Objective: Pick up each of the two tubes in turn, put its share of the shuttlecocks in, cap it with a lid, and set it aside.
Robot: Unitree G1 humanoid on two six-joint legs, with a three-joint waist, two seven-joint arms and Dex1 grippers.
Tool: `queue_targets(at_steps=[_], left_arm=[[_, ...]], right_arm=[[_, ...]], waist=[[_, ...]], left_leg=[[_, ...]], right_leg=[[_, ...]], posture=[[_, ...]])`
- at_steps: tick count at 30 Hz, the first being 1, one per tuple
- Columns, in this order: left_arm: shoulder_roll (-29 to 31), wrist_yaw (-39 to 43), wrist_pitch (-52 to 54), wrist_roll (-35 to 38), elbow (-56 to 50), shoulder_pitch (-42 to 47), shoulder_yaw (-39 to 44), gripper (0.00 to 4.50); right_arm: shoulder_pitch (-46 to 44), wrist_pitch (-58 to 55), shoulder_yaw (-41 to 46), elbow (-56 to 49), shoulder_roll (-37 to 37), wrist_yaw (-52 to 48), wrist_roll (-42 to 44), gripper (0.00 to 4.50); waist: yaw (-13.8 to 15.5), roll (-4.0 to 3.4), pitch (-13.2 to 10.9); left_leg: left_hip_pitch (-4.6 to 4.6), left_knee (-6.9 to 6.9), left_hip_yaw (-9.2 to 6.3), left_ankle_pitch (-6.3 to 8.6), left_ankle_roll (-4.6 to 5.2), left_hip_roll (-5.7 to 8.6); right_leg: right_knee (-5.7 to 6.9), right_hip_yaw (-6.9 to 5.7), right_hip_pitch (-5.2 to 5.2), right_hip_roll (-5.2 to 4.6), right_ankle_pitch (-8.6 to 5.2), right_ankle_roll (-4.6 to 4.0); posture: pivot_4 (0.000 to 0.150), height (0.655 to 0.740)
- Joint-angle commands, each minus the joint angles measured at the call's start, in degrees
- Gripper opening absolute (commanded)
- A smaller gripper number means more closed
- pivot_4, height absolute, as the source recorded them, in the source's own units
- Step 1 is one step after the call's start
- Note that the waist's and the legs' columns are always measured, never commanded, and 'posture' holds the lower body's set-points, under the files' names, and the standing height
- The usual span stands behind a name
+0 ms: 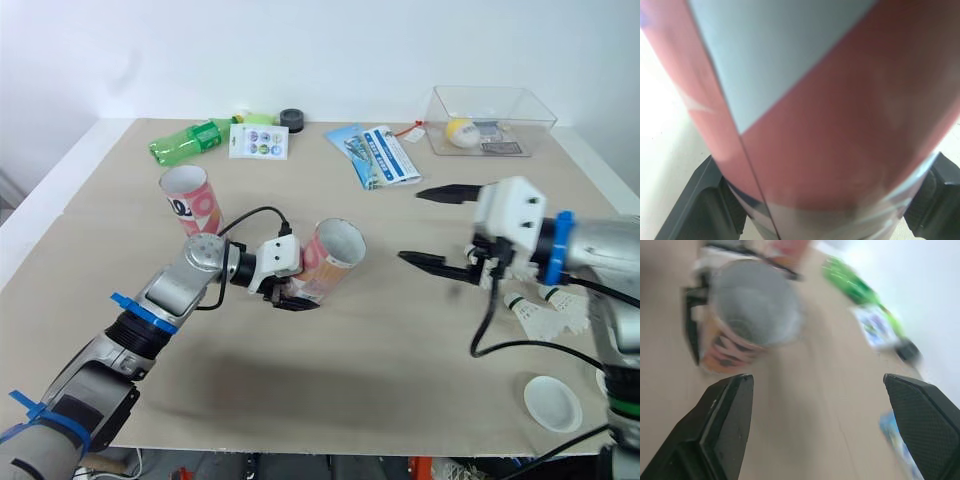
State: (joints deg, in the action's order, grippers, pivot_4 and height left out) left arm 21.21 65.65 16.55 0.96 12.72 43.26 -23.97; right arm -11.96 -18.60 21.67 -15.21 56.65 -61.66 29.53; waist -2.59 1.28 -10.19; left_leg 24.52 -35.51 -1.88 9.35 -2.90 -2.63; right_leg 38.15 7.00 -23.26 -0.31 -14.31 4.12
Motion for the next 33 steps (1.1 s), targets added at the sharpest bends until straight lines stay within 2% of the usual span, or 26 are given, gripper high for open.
queue_targets(at_steps=[1,3,7,12,16,22,33], left_arm=[[-0.26,0.43,-1.04,-0.6,0.72,0.15,-0.71,3.35],[-0.77,0.61,-1.34,-0.46,1.1,0.34,-0.87,3.35],[-1.45,0.93,-1.51,-0.22,1.56,0.55,-0.9,3.35],[-1.76,1.29,-1.69,-0.34,2.05,0.56,-0.82,3.35],[-1.82,1.52,-1.47,-0.37,1.78,0.39,-0.76,3.35],[-2.13,1.25,-1.01,-0.35,1.38,0.07,-0.66,3.35],[-1.31,1.36,0.0,-0.43,-0.38,-0.99,-0.48,3.35]], right_arm=[[8.74,-10.43,11.82,-6.18,-2.58,5.68,5.73,4.46],[15.56,-15.36,18.09,-9.16,-5.88,9.02,8.57,4.46],[26.83,-17.12,26.67,-10.97,-11.02,11.78,7.66,4.46],[36.36,-16.62,31.58,-9.13,-14.01,11.81,6.54,4.46],[38.32,-17.05,32.18,-7.75,-14.56,12.59,6.67,4.46],[38.45,-16.45,28.07,-5.22,-15.6,13.8,5.19,4.46],[27.94,-11.59,17.41,5.57,-16.26,18.41,0.1,4.46]], waist=[[0.09,0.01,0.0],[0.09,0.01,0.01],[0.1,-0.09,0.07],[-0.05,-0.11,0.09],[-0.11,-0.15,0.12],[-0.05,-0.13,0.12],[-0.08,-0.18,0.16]], left_leg=[[0.01,0.0,-0.01,0.0,0.0,0.0],[0.02,-0.02,-0.02,0.0,0.0,0.01],[0.03,-0.11,0.03,0.0,0.0,0.06],[0.01,-0.2,0.03,0.0,0.0,0.1],[-0.01,-0.24,0.1,0.0,-0.01,0.11],[0.04,-0.17,0.07,0.01,-0.02,0.11],[0.06,-0.14,0.07,0.02,-0.03,0.17]], right_leg=[[0.0,0.0,0.01,0.0,-0.01,-0.01],[-0.01,-0.01,0.01,0.0,-0.03,-0.03],[-0.01,0.04,0.0,-0.04,-0.07,-0.1],[-0.02,0.06,0.05,-0.09,-0.05,-0.09],[-0.03,0.12,0.06,-0.12,-0.03,-0.1],[-0.1,0.08,0.03,-0.12,-0.07,-0.1],[-0.12,0.11,0.03,-0.17,-0.09,-0.08]], posture=[[0.15,0.74],[0.15,0.74],[0.15,0.74],[0.15,0.74],[0.15,0.74],[0.15,0.74],[0.15,0.74]])
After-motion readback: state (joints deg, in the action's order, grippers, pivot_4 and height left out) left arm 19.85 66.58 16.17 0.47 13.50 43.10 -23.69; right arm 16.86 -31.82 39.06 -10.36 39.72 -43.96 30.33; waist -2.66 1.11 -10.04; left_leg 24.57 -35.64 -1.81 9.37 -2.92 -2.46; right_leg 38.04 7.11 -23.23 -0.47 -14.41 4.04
